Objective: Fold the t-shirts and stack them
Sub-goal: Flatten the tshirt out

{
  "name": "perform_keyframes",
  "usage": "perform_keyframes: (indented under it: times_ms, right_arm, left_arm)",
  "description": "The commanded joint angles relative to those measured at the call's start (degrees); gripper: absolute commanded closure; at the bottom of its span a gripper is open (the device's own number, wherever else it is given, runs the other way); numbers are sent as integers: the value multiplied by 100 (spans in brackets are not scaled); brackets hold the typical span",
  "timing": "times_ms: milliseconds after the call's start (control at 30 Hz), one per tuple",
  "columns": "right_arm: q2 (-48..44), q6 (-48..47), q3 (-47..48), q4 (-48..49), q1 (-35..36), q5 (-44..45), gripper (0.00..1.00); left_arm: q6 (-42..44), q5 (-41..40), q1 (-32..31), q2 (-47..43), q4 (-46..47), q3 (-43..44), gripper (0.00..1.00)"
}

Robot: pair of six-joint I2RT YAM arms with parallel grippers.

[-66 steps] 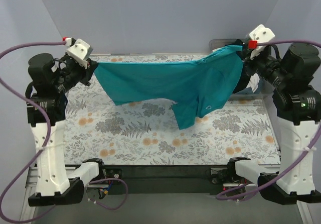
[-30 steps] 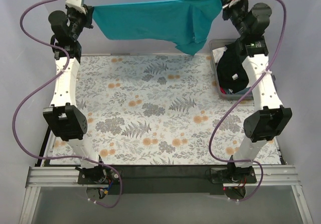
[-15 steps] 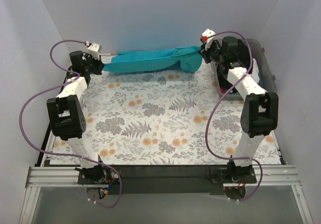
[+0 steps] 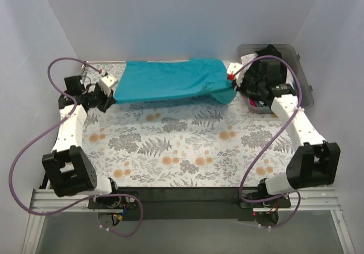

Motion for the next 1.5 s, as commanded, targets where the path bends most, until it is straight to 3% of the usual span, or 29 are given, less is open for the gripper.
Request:
perform_keyframes:
  times_ms: [0,133,167,233,267,300,333,400,433,533,667,700,867,1167,1467]
  right_arm:
    - [-640,-1313,-875,-1220,93,98,99]
    - [-1273,-1744,-1842,-1475,523,379,99]
    - [-1526,-1754,-2113,-1614,629,441,94]
    - [-1756,-1937,-2291,-2113,953,572,71]
    - [-1992,-1938,-2344,-2256,1033,625,54]
    - [-2090,-1930,-2362,-2423,1069,643,46]
    - [-2196,-1964,-2345,-2711,1069,652,43]
    - [-2450,-1991,-2292,-2898,1069,731,42]
    - [-2504,-1930,-2213,-2951,1069,792,41]
    - [-2312,-1598,-1907,-2899,1069,750,41]
    - [-1048,-464,-1030,-2794,1069,749,55]
    - [-480,-253,-835,-2785,1069,749,57]
    - [727,627,-192,-2416,1148,1003,62]
    - [1810,980,-445,-1976,1447,1882,65]
    - [1724,909,-1535,-1915,1851,2129,67]
  left_arm:
    - [1828,53,53,-525,-2153,-609,100]
    - [2985,-518,62,-1000,-3074,-1374,100]
    - [3138,-632,53,-1157,-3208,-1663,100]
    - [3410,-948,62,-1290,-3567,-1876,80]
    - [3551,-976,131,-1386,-3770,-1911,73]
    - [3666,-959,210,-1405,-3998,-1851,67]
    - [3789,-846,289,-1414,-4366,-1755,47]
    - [3895,-635,517,-1283,-4685,-1309,31]
    - [3852,-529,554,-1195,-4843,-1157,29]
    - [3352,6,571,-738,-4670,-621,28]
    - [1798,499,563,-27,-3572,-330,33]
    - [1082,465,554,71,-3318,-286,36]
    - [-269,-140,414,510,-2112,-250,38]
    - [-1088,-1160,27,1144,-1426,-672,43]
    - [-1009,-1854,-9,1153,-1135,-1173,48]
